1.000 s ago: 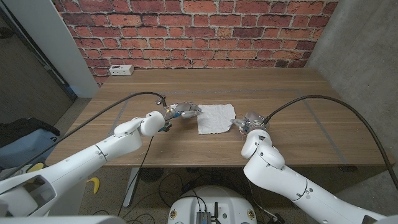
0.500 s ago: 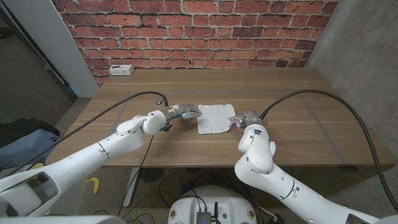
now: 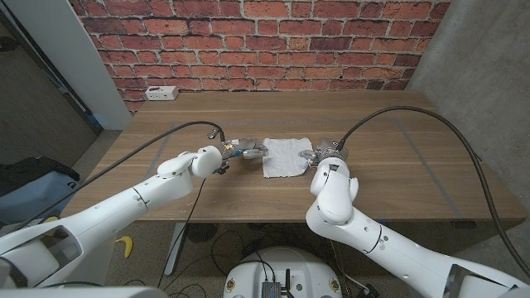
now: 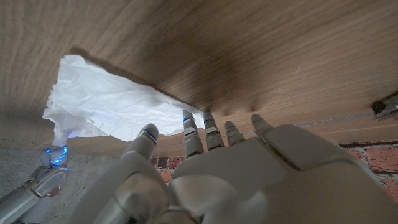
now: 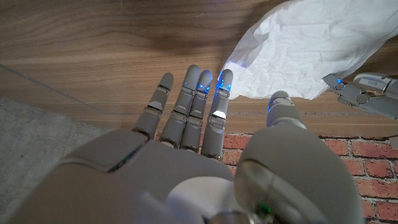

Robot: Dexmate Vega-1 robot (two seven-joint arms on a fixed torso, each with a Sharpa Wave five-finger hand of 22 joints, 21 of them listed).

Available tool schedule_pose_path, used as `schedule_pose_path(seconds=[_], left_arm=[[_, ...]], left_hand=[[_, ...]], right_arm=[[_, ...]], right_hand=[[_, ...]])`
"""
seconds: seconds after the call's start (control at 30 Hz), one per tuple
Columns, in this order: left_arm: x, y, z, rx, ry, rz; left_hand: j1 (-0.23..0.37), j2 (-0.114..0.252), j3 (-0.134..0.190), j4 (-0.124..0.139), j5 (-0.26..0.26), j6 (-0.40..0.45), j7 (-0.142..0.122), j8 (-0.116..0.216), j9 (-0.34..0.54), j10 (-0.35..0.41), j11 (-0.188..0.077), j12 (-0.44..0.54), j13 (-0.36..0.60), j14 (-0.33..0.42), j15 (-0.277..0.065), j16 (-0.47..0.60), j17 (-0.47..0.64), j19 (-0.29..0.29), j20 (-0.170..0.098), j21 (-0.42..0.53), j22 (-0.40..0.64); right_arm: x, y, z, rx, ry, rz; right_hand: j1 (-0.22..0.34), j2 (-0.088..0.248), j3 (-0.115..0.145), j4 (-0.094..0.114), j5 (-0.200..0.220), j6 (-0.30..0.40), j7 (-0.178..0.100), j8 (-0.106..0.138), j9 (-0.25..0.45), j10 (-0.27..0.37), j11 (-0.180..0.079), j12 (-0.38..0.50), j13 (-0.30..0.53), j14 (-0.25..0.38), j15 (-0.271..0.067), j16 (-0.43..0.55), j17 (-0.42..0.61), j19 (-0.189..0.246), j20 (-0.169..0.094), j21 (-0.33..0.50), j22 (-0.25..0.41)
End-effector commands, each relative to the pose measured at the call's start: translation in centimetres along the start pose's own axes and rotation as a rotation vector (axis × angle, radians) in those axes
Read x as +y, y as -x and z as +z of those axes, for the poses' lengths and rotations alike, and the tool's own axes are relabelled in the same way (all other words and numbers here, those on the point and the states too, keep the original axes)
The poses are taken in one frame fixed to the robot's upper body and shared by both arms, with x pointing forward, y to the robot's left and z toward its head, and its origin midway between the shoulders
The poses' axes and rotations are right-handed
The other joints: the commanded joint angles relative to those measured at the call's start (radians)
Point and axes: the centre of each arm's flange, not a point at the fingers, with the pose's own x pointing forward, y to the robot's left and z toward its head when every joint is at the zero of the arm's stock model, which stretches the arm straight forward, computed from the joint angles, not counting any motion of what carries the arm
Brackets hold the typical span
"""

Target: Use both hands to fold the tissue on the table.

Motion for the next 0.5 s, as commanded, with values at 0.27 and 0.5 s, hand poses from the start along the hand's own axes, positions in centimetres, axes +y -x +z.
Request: schedule_pose_path(seconds=[0.27, 0.5], left_arm=[[0.26, -0.14, 0.21, -0.009, -0.001, 0.012], [0.22, 0.04, 0.36, -0.012, 0.0, 0.017]], left_hand=[[-0.01, 0.0, -0.002, 0.003, 0.005, -0.007, -0.001, -0.001, 0.005, -0.003, 0.003, 0.004, 0.005, -0.002, -0.006, 0.005, 0.002, -0.072, -0.003, 0.004, 0.004], [-0.012, 0.001, -0.001, 0.004, 0.005, -0.004, -0.002, 0.001, 0.005, -0.004, 0.003, 0.004, 0.005, -0.003, -0.006, 0.005, 0.001, -0.072, -0.002, 0.004, 0.004]], right_arm=[[-1.15, -0.1, 0.77, 0.114, 0.133, 0.139], [-1.07, -0.35, 0.75, 0.126, 0.158, 0.217]], right_hand=[[0.003, -0.004, -0.017, 0.004, -0.002, 0.059, 0.008, 0.021, 0.011, 0.049, 0.003, 0.041, 0.027, 0.053, -0.003, 0.055, 0.044, 0.022, -0.002, 0.003, 0.004], [-0.025, -0.005, -0.034, 0.019, -0.005, 0.081, 0.012, 0.029, 0.019, 0.065, 0.009, 0.06, 0.041, 0.076, -0.005, 0.081, 0.069, 0.023, 0.004, 0.0, 0.004]])
